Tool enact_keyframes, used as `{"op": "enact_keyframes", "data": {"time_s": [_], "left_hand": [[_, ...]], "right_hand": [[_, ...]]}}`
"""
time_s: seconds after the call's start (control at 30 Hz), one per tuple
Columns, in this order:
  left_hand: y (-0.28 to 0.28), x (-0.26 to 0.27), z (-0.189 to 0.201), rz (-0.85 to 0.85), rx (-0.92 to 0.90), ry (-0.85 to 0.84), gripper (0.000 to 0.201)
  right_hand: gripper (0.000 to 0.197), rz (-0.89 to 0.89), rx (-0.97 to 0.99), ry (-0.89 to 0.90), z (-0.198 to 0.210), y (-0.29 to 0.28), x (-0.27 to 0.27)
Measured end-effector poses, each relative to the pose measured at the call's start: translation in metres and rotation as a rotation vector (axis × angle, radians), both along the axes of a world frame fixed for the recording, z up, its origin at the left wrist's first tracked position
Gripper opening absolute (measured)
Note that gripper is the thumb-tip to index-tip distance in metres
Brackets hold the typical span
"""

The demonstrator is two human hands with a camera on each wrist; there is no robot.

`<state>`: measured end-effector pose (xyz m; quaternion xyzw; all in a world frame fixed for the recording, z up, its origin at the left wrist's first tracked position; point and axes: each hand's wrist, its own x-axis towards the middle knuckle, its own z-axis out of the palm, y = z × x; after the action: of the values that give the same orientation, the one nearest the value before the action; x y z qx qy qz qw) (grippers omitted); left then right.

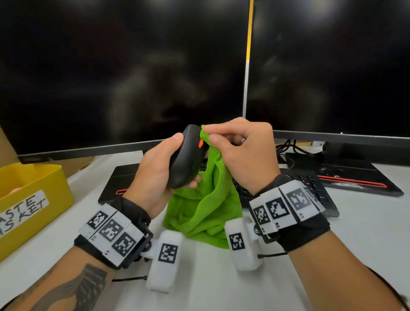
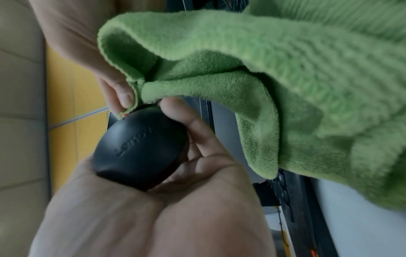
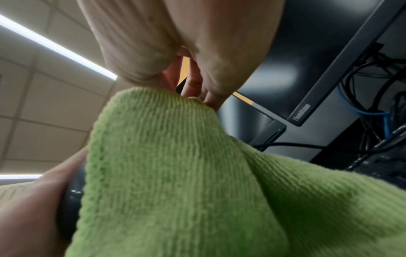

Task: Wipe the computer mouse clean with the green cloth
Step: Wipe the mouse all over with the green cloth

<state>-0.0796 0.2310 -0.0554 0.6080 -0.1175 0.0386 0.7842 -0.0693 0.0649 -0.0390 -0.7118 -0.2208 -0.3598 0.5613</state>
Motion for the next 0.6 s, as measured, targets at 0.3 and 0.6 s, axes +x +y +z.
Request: {"op": "enact_keyframes", "data": {"time_s": [0.3, 0.6], "left_hand": [[-0.003, -0.003, -0.002, -0.061, 0.006, 0.042, 0.045], [0.019, 0.015, -0.017, -0.073, 0.094, -0.215, 0.118]], "right_hand": [[0.009, -0.118, -0.076, 0.034, -0.005, -0.009, 0.009], [0.022, -0.128, 0.089, 0.076, 0.011, -0.029, 0.006]]}}
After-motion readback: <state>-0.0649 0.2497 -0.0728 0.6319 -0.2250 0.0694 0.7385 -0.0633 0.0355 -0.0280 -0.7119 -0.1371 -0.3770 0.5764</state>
